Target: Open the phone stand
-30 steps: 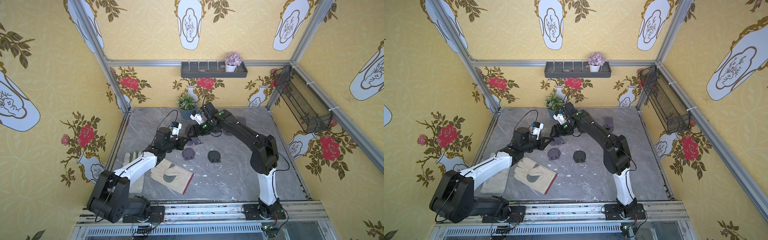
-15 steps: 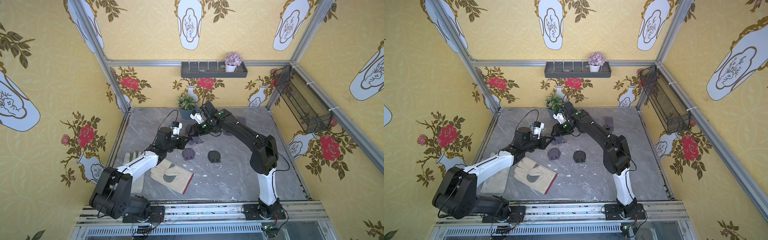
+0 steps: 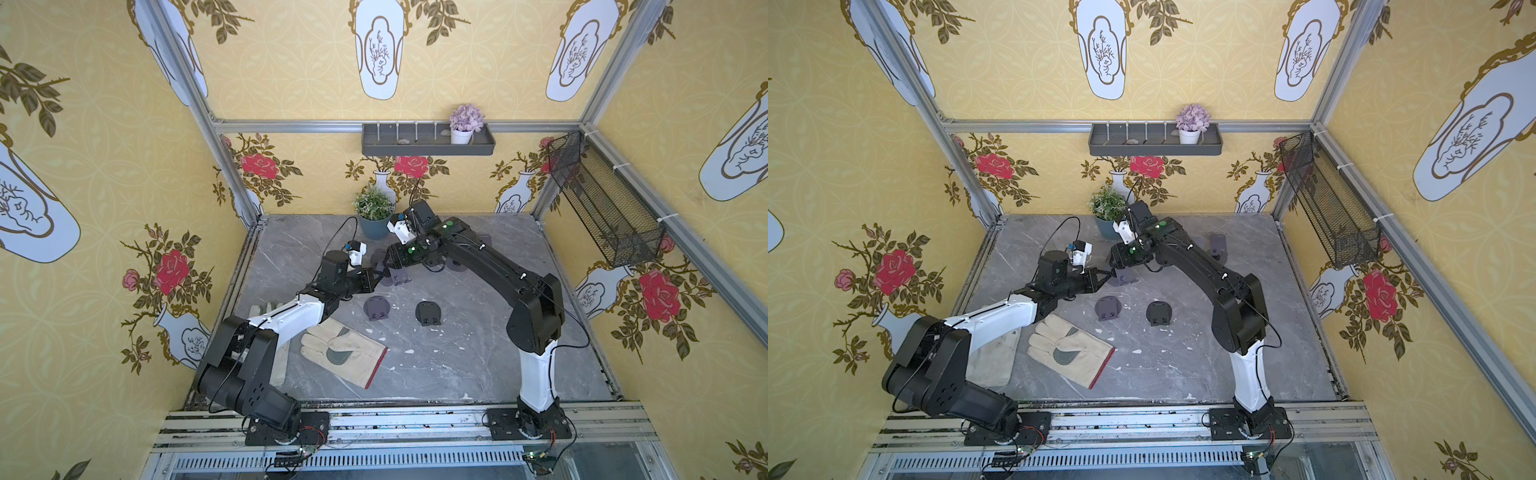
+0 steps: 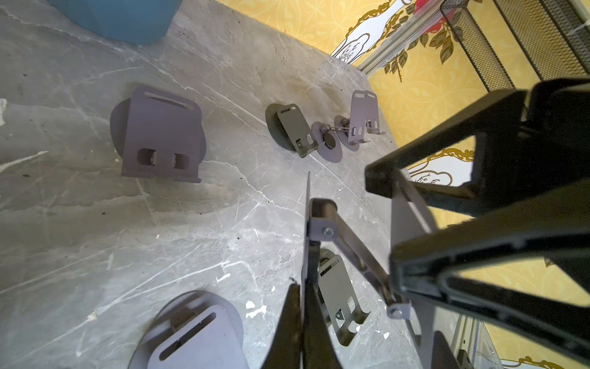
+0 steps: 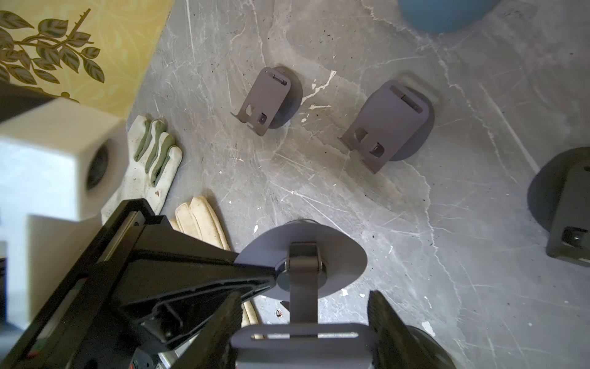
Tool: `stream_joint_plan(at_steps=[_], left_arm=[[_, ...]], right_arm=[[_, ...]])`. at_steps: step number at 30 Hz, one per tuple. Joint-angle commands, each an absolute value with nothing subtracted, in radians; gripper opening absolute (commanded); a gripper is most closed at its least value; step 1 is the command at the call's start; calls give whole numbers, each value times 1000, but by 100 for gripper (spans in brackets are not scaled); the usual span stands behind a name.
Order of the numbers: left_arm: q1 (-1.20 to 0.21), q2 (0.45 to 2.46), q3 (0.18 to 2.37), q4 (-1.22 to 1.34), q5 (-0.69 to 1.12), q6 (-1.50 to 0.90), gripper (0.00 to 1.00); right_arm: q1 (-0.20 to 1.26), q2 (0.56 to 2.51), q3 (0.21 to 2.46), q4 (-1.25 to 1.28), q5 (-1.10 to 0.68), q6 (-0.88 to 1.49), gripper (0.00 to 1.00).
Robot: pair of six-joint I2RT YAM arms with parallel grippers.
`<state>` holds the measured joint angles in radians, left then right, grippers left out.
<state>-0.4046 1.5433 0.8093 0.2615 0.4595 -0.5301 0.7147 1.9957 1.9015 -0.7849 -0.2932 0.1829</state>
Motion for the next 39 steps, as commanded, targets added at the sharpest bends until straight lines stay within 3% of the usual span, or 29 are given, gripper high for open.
stream_joint_plan(at_steps=[1,23,25,26,27,39], left_arm=[[-383,1575,801,75,308,-564,0],[-356,1576,812,133,380,-562,0],[-356,1573,813,137,389,-557,0],[-356,1571,811,143,393,-557,0],[-355,1568,809,147,399,-555,0],[-356,1559,800,186,444,-559,0]], right_arm=[[712,1948,1892,-760,-239,195,42],[735,1943,1841,-738,-247,215,42],[735,1958,1854,-743,-268,210,52],[735,1964,1859,-746,-282,210,69],[735,1973,1865,-747,-293,211,95],[726,2006,1842,-699,-360,230,98]])
